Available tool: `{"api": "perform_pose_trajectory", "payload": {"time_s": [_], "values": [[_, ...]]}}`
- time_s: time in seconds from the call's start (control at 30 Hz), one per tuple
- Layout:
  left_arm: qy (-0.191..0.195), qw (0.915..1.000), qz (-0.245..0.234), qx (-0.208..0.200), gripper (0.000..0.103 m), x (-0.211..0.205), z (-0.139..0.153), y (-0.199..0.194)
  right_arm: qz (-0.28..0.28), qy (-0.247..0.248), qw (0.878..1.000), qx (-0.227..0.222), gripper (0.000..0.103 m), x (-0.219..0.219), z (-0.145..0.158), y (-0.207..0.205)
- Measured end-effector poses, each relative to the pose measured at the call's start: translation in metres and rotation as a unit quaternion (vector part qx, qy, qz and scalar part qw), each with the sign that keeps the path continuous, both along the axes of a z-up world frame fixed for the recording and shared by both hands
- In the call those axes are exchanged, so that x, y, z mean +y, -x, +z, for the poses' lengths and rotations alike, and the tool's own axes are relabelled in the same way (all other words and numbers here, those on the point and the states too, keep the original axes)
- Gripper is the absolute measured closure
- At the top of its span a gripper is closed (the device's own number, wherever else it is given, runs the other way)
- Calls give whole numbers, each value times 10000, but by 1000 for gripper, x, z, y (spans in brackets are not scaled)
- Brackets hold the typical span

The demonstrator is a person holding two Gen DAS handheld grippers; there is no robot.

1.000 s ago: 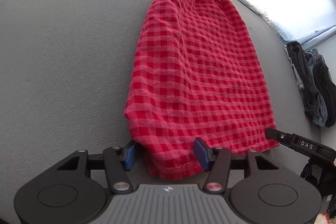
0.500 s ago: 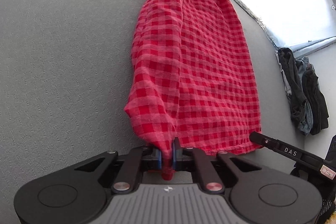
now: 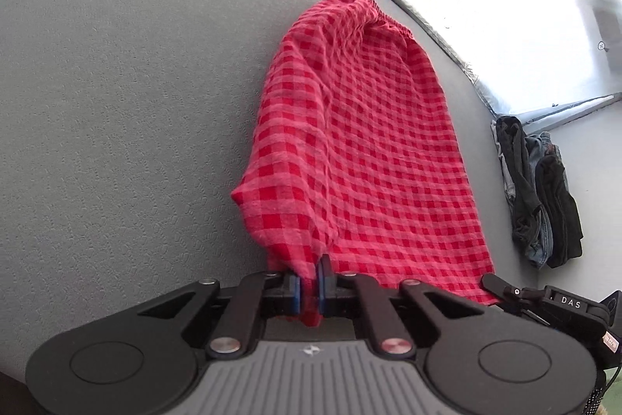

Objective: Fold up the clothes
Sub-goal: 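Fold the hem end up over toward the waistband with both tools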

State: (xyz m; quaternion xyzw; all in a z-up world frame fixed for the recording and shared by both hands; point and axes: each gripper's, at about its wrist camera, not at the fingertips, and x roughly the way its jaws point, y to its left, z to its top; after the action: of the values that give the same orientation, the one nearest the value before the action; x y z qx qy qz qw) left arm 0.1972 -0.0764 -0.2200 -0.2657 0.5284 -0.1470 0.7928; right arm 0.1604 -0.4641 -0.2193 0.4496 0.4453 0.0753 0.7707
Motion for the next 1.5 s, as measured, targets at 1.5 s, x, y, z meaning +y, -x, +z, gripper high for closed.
{"api": "perform_pose_trajectory", "payload": {"time_s": [1.5], "values": [[644,9882,1347,345,72,19,-21,-227,-1181,-2083,9659,990,86,-41,-82,-235]]}}
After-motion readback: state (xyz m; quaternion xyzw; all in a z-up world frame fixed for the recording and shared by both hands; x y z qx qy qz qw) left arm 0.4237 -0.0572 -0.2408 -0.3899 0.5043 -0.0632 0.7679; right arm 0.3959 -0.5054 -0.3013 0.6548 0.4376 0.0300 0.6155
